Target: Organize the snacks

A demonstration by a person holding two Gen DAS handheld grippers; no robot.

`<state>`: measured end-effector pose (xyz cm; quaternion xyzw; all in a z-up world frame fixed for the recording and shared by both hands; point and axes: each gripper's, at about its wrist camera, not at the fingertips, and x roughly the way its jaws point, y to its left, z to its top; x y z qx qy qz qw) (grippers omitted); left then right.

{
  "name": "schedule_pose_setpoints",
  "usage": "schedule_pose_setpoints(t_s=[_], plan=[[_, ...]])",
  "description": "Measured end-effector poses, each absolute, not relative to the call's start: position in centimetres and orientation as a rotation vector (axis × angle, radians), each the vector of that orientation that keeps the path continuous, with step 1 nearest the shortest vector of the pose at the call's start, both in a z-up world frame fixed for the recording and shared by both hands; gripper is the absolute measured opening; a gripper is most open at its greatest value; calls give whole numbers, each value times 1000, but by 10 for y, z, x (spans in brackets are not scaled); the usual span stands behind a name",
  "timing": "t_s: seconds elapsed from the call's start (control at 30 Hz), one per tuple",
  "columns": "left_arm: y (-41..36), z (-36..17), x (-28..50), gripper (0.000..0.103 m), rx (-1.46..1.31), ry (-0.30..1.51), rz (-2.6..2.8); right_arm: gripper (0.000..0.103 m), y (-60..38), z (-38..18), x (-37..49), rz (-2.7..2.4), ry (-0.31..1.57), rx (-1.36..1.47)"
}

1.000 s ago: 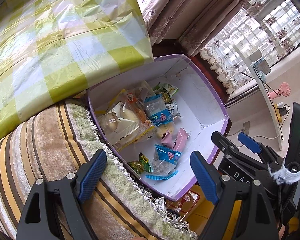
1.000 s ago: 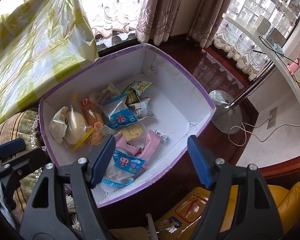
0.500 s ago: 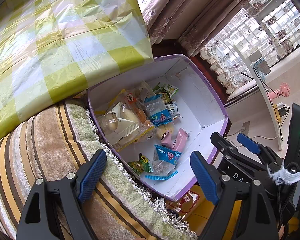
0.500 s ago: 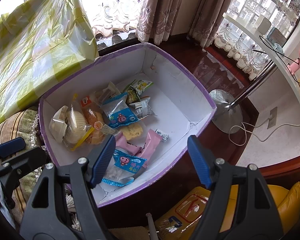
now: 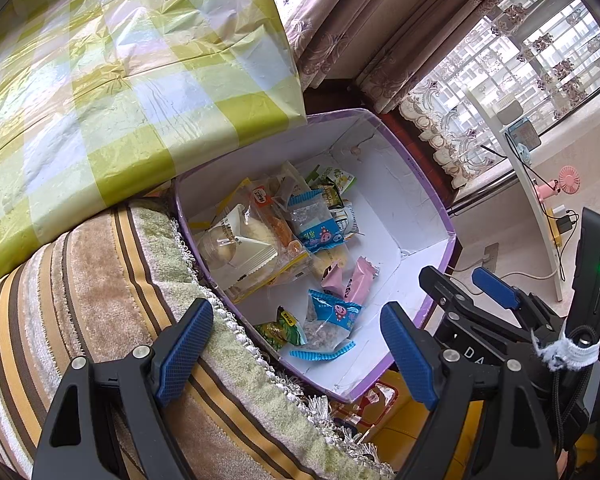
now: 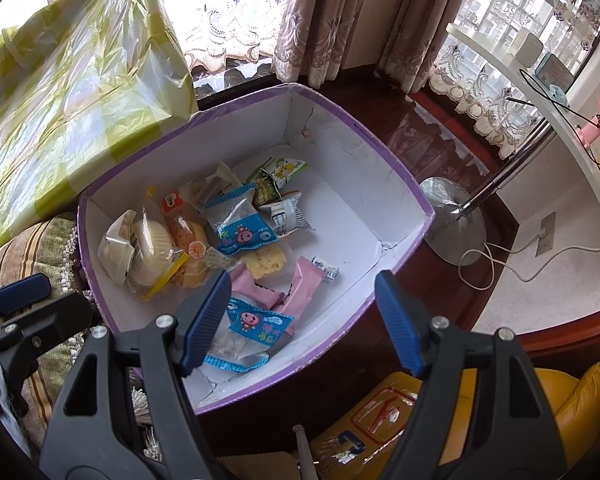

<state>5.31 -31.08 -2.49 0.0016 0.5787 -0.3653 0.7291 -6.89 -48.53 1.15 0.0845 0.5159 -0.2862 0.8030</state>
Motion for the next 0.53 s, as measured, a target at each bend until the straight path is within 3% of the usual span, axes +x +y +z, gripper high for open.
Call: schedule_pose_setpoints(t_s=[0.53], plan=[[-312,-23,53,89,7,1263,-830,76,-485,10,-69,-614,1107,185]])
